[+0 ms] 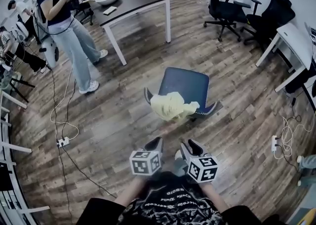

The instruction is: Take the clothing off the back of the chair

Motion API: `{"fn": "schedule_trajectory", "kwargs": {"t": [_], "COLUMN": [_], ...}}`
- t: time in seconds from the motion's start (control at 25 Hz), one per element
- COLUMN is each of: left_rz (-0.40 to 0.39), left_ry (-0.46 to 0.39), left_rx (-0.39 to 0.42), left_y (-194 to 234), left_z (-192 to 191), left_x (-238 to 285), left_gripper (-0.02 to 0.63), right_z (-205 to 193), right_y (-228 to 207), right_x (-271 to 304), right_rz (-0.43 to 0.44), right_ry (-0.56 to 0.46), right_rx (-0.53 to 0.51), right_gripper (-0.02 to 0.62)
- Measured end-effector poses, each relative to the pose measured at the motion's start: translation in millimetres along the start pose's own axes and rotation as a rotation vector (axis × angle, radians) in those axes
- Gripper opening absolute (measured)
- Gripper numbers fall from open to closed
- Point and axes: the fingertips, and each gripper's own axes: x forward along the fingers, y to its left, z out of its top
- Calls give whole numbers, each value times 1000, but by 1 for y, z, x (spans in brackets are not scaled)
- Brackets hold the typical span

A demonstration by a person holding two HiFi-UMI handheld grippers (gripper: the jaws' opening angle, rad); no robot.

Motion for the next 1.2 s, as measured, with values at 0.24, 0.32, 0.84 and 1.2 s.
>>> {"fn": "schedule_trajectory", "kwargs": {"t": [0.24,0.32,0.84,1.2], "left_rz": [46,43,-34,12], "left_ry": [-2,-1,98,140], "left_rx": [-15,-29,-87,-135], "left_y": [15,17,27,54], "left_z": [28,34,52,61], "left_x": [22,28,69,99], "left_gripper": [12,15,241,249], "right_z": [18,22,37,54], "right_y": [-6,-7,-25,-35], "right_x": [24,31,74,111], "right_rz": [66,80,102,44], "right_ry": [11,19,30,15], "right_rx": [40,51,297,411], "right_gripper": [183,195,312,353]}}
